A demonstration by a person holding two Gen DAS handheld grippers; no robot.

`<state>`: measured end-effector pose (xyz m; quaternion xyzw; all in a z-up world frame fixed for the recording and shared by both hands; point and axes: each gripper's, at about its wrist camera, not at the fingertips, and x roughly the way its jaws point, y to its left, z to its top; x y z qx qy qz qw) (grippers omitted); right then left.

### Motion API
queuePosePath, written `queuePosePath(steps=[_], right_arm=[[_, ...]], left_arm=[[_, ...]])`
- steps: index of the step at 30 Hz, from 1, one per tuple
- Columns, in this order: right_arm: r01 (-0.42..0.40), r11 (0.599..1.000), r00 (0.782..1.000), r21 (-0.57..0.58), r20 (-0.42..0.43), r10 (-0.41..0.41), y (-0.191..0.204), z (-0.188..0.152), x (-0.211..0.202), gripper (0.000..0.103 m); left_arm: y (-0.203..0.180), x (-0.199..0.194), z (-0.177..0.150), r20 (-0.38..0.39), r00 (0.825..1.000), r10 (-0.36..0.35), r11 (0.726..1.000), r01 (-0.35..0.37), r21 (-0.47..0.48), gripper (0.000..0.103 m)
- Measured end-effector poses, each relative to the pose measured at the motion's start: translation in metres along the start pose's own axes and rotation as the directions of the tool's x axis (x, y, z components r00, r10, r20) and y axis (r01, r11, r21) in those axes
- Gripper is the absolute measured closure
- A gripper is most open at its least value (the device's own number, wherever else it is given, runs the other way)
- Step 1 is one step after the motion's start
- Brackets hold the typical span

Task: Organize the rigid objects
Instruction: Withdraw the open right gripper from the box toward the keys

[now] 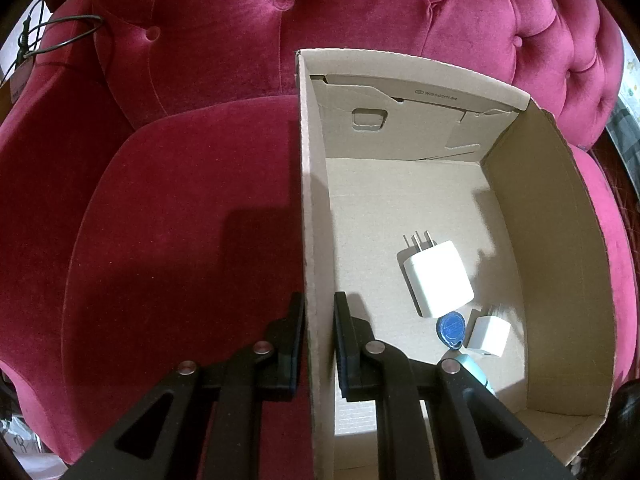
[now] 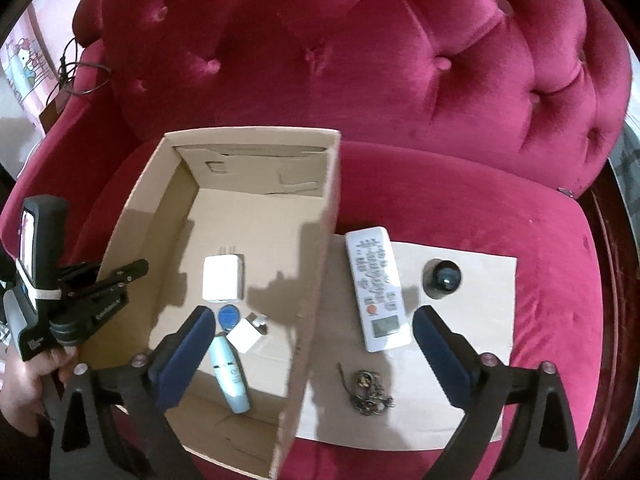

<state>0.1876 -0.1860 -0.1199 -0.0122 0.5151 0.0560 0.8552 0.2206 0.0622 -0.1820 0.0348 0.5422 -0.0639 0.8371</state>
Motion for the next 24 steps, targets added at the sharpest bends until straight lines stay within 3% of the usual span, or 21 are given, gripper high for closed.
queuePosePath(steps=[11, 24], right_arm=[[0.042, 0.997, 0.999, 0.063, -0.008, -0.042, -0.040, -0.022, 0.002, 0.001], [0.056, 0.997, 0.998, 0.054, -0.029, -0.055, -0.060, -0.059, 0.025, 0.001]], left_arm=[[0.000, 0.000, 0.000, 0.000, 1.000, 0.000, 1.000, 0.000, 0.000, 0.089], [-0.001, 0.000, 0.000, 0.000, 1.000, 0.001, 1.000, -0.001, 0.000, 0.089]])
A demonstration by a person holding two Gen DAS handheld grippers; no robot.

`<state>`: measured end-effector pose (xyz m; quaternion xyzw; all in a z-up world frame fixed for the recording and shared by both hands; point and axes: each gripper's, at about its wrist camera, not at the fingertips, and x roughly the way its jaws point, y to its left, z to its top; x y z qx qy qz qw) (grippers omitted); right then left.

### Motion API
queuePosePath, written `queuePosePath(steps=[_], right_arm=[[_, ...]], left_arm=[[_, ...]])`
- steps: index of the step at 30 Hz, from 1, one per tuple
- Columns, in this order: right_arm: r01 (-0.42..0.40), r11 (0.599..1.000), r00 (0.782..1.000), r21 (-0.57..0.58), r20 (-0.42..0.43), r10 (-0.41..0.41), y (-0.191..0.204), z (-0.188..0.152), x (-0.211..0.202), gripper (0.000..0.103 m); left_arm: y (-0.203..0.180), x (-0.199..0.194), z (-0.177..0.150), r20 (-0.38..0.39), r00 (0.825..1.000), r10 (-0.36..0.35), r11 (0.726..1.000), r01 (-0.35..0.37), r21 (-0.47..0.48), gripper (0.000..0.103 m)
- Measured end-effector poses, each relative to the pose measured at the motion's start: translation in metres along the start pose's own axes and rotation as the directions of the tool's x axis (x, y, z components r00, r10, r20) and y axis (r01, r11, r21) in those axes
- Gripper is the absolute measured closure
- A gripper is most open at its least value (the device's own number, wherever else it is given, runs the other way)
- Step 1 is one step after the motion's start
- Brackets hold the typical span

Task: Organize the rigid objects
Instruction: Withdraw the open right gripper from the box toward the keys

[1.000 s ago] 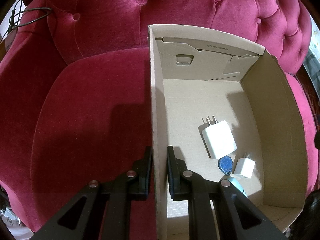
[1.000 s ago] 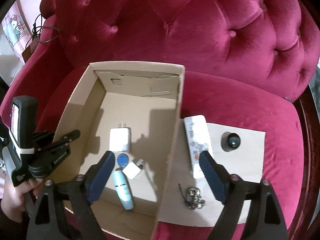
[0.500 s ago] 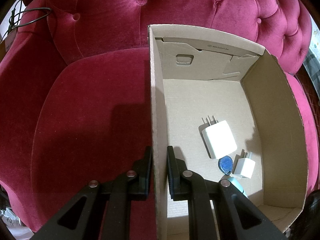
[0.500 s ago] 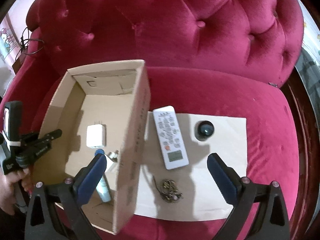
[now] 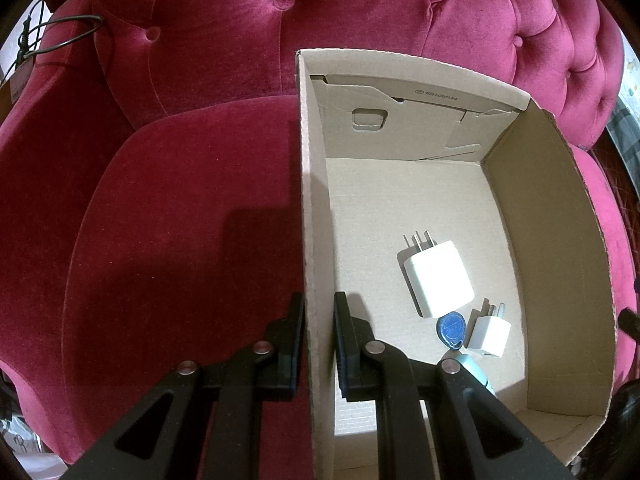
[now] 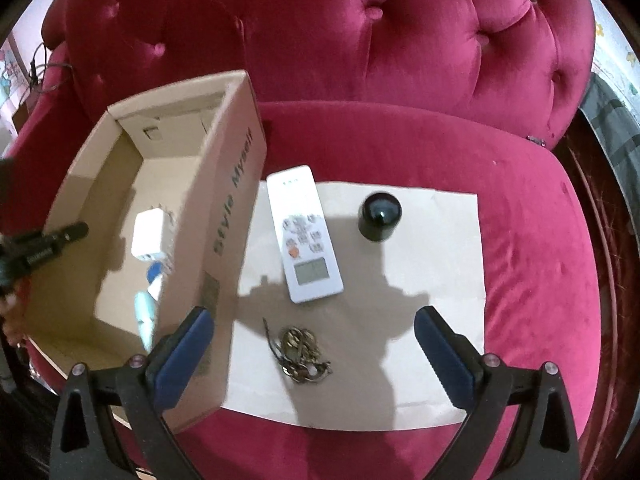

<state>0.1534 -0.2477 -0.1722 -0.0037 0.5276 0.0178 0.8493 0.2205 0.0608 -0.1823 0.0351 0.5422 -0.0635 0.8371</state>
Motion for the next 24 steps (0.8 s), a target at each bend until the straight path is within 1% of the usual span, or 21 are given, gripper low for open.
queuePosePath(steps=[8, 10, 13, 19, 24], right_arm=[[0.011, 1.000, 1.000, -0.016, -0.021, -0.012, -0.008, -0.024, 0.022, 0.001], [0.018, 0.999, 0.999, -0.029, -0.038, -0.019, -0.007, -0.029, 0.029, 0.001], [0.006, 0.999, 0.999, -0.037, -0.050, -0.008, -0.006, -0.037, 0.038, 0.001], [0.017, 0.999, 0.997, -0.043, -0.076, -0.021, -0.007, -0.047, 0.054, 0.001], [0.016, 0.998, 0.996, -0.060, -0.090, -0.021, -0.003, -0.048, 0.063, 0.002]], left_arm=[[0.000, 0.000, 0.000, 0.000, 1.000, 0.000, 1.000, 0.000, 0.000, 0.089], [0.001, 0.000, 0.000, 0.000, 1.000, 0.000, 1.000, 0.000, 0.000, 0.089], [0.000, 0.000, 0.000, 0.000, 1.000, 0.000, 1.000, 0.000, 0.000, 0.089], [0.001, 0.001, 0.000, 0.000, 1.000, 0.000, 1.000, 0.000, -0.002, 0.089], [0.001, 0.000, 0.000, 0.000, 1.000, -0.002, 1.000, 0.002, -0.004, 0.089]])
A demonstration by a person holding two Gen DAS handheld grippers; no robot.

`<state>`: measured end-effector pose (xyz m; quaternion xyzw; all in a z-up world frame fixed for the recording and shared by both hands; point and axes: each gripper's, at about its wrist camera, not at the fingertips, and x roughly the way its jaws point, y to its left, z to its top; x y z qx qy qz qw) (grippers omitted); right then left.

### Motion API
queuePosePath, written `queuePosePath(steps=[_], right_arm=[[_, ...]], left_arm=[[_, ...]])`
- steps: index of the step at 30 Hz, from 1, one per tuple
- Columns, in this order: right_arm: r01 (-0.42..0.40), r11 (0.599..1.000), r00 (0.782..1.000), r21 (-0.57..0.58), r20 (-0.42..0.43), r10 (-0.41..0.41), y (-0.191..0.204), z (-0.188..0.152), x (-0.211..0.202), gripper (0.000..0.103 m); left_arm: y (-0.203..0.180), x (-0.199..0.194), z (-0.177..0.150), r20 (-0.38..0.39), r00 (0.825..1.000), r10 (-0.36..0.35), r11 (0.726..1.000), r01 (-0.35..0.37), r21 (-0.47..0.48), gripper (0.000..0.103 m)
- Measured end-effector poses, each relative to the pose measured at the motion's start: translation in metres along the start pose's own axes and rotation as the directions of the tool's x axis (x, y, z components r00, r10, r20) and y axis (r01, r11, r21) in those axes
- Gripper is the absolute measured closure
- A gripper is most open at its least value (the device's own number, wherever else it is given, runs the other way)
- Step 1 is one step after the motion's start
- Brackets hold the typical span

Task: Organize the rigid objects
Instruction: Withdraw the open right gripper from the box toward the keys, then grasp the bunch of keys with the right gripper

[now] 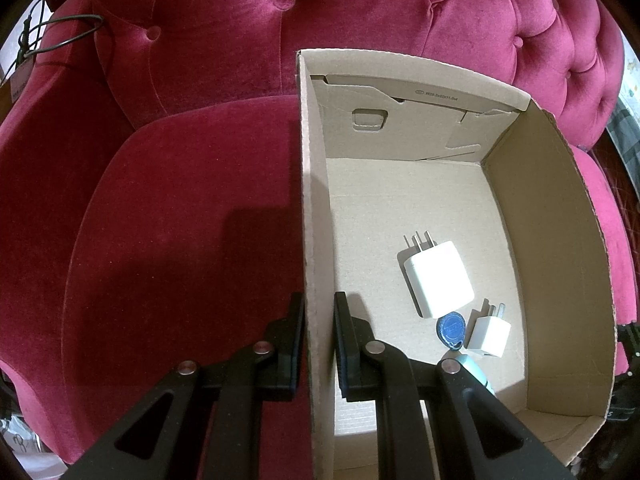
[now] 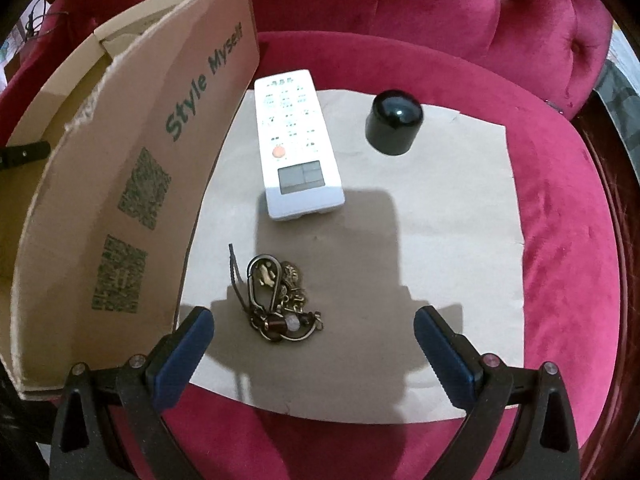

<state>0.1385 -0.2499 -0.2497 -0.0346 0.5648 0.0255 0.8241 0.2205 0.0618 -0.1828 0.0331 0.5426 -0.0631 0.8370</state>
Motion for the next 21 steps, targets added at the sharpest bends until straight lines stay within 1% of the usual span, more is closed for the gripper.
queuePosePath(steps=[4, 6, 8, 11, 16, 19, 21], right_arm=[[-0.011, 1.000, 1.000, 0.003, -0.009, 0.011, 0.001, 0.001, 0.008, 0.003], [-0.018, 1.000, 1.000, 0.012, -0.015, 0.019, 0.000, 0.001, 0.012, 0.007], [-0.019, 1.000, 1.000, 0.015, -0.022, 0.020, 0.000, 0.002, 0.017, 0.014], [-0.018, 1.000, 0.999, 0.009, -0.033, 0.018, 0.003, 0.000, 0.022, 0.017], [0.001, 1.000, 1.000, -0.012, -0.026, -0.001, 0.008, 0.000, 0.024, 0.020], [0.010, 1.000, 1.000, 0.000, -0.017, -0.010, 0.012, -0.001, 0.023, 0.021], [0.009, 1.000, 1.000, 0.008, -0.013, -0.009, 0.014, -0.004, 0.021, 0.027]], left_arm=[[0.001, -0.001, 0.001, -0.001, 1.000, -0.002, 1.000, 0.002, -0.002, 0.089], [0.000, 0.000, 0.001, 0.000, 1.000, 0.000, 1.000, 0.000, 0.000, 0.089], [0.000, 0.000, 0.002, -0.001, 1.000, -0.001, 1.000, 0.001, -0.001, 0.089], [0.000, 0.000, 0.002, -0.001, 1.000, 0.000, 1.000, 0.000, 0.000, 0.089], [0.000, 0.000, 0.002, -0.001, 1.000, 0.001, 1.000, -0.001, 0.000, 0.089], [0.000, 0.000, 0.002, 0.000, 1.000, 0.003, 1.000, -0.003, 0.001, 0.089], [-0.001, 0.000, 0.002, 0.000, 1.000, 0.004, 1.000, -0.004, 0.002, 0.089]])
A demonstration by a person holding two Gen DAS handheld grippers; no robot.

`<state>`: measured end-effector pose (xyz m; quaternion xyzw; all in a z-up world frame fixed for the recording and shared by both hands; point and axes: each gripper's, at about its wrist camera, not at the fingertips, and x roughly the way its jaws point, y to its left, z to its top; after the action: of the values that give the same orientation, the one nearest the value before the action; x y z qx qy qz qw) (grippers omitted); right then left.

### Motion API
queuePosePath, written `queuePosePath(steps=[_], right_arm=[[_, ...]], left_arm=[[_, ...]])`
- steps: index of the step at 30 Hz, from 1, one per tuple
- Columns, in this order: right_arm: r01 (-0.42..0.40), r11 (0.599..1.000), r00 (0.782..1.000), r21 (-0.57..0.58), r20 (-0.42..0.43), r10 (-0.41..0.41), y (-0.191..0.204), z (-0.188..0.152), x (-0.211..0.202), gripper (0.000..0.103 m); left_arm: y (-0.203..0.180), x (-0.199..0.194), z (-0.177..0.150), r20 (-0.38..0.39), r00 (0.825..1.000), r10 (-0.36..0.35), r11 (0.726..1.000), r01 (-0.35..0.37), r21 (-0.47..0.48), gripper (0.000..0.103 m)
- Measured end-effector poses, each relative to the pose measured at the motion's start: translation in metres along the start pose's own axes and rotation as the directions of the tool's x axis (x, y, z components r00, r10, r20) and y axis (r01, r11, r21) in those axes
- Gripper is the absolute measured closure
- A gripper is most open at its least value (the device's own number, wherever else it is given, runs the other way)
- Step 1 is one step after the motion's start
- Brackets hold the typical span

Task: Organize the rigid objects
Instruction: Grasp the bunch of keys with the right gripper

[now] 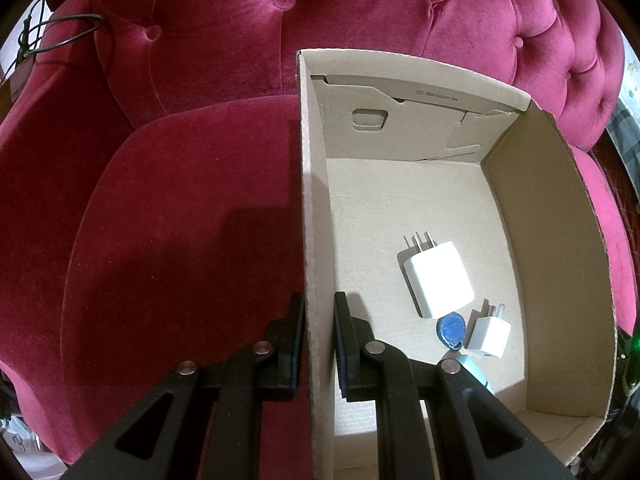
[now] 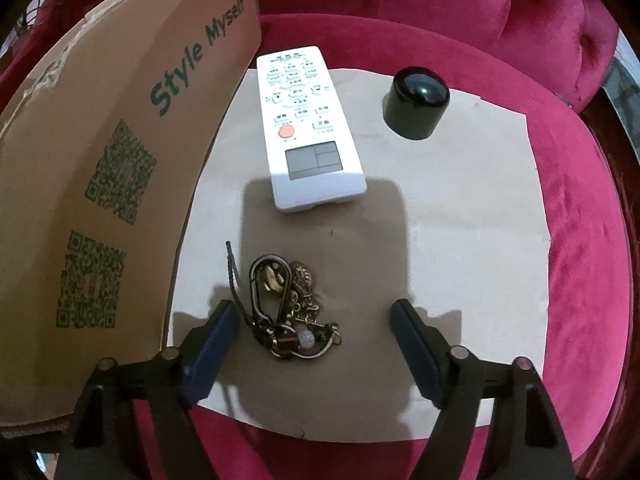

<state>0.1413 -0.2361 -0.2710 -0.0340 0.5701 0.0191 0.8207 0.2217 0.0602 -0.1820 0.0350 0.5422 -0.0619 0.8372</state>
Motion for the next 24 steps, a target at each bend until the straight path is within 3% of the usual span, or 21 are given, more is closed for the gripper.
queuePosePath(steps=[5, 12, 14, 18, 24], right_arm=[[0.002, 1.000, 1.000, -0.003, 0.000, -0.002, 0.009, 0.007, -0.006, 0.070], [-0.001, 1.000, 1.000, 0.030, -0.011, 0.001, 0.006, 0.012, -0.011, 0.074], [-0.005, 0.999, 1.000, 0.037, -0.002, 0.005, 0.006, 0.013, -0.016, 0.083], [-0.003, 0.999, 1.000, 0.040, 0.007, 0.002, 0.001, 0.018, -0.025, 0.091], [-0.011, 0.998, 1.000, 0.056, 0.011, 0.011, -0.004, 0.019, -0.034, 0.091]], left_arm=[[-0.001, 0.000, 0.000, 0.000, 1.000, 0.002, 1.000, -0.002, 0.001, 0.089], [-0.001, 0.000, -0.001, 0.001, 1.000, 0.001, 1.000, -0.001, 0.000, 0.089], [-0.001, 0.000, -0.001, 0.001, 1.000, 0.001, 1.000, -0.001, 0.000, 0.089], [-0.001, 0.000, -0.002, 0.001, 1.000, 0.001, 1.000, -0.001, 0.000, 0.089], [-0.002, 0.000, -0.002, 0.001, 1.000, 0.001, 1.000, -0.001, 0.000, 0.089]])
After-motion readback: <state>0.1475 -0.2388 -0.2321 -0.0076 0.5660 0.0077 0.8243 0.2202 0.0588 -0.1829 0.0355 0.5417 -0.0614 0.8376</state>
